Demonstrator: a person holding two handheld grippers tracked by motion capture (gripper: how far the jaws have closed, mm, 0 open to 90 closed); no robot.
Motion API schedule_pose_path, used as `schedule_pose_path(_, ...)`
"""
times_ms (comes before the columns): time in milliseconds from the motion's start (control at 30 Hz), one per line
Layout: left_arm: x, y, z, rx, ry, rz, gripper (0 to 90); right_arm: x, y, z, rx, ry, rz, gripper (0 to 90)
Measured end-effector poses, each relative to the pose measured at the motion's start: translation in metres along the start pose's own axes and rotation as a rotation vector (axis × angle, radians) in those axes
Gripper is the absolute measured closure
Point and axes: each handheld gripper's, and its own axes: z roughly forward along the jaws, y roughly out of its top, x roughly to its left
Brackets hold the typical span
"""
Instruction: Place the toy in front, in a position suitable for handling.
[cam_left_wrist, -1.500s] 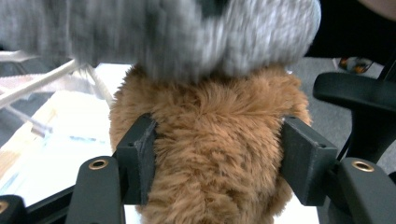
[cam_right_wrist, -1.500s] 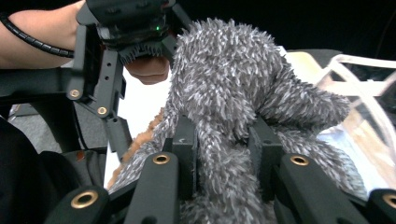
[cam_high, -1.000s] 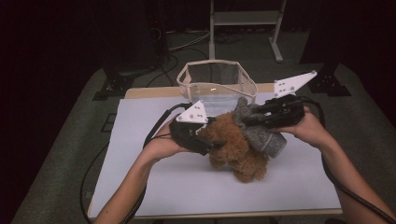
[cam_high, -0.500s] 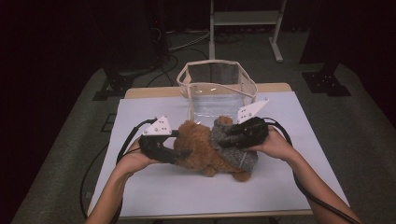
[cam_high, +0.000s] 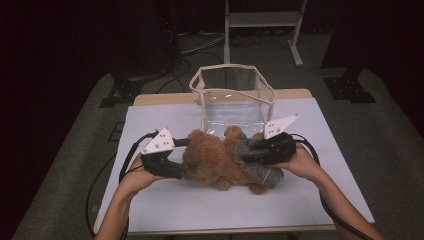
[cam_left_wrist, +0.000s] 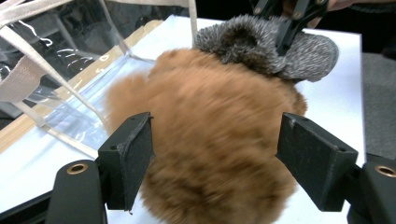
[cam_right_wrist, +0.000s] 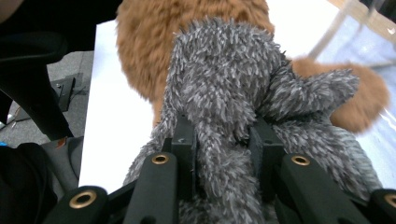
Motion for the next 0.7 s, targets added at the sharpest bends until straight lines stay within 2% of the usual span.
schedule_pose_path(100,-0.002,-0.001,0.001,0.015,-0.010,0.009,26.3,0.000,-0.009,-0.001,0.016,-0.017,0.008,67.8)
schedule_pose_path(200,-0.004,-0.006,0.010,0.053,-0.031,0.011,26.3,0.002,-0.015,0.006,0.014,-0.012,0.016,67.7)
schedule_pose_path(300,-0.001,-0.017,0.023,0.105,-0.044,0.006,26.3,0.003,-0.015,0.009,0.007,-0.015,0.012,67.7)
schedule_pose_path(367,0.003,-0.023,0.026,0.124,-0.032,-0.001,25.3,0.001,-0.016,0.005,0.002,-0.018,0.010,67.7)
schedule_pose_path(400,0.005,-0.026,0.027,0.145,-0.013,-0.007,25.2,0.000,-0.017,0.002,-0.002,-0.022,0.014,67.6)
schedule_pose_path(467,0.009,-0.031,0.029,0.182,-0.003,-0.006,24.7,-0.005,-0.020,-0.006,-0.011,-0.045,0.028,67.5)
schedule_pose_path(500,0.011,-0.035,0.030,0.186,0.005,-0.003,24.1,-0.007,-0.022,-0.009,-0.013,-0.056,0.034,67.5)
schedule_pose_path(567,0.015,-0.038,0.030,0.148,-0.004,-0.024,23.9,-0.011,-0.028,-0.014,-0.016,-0.074,0.052,67.5)
schedule_pose_path(633,0.017,-0.038,0.030,0.140,0.010,-0.008,23.1,-0.015,-0.035,-0.015,-0.019,-0.084,0.073,67.4)
schedule_pose_path(700,0.019,-0.039,0.031,0.133,0.022,-0.008,21.0,-0.017,-0.037,-0.014,-0.018,-0.087,0.076,67.4)
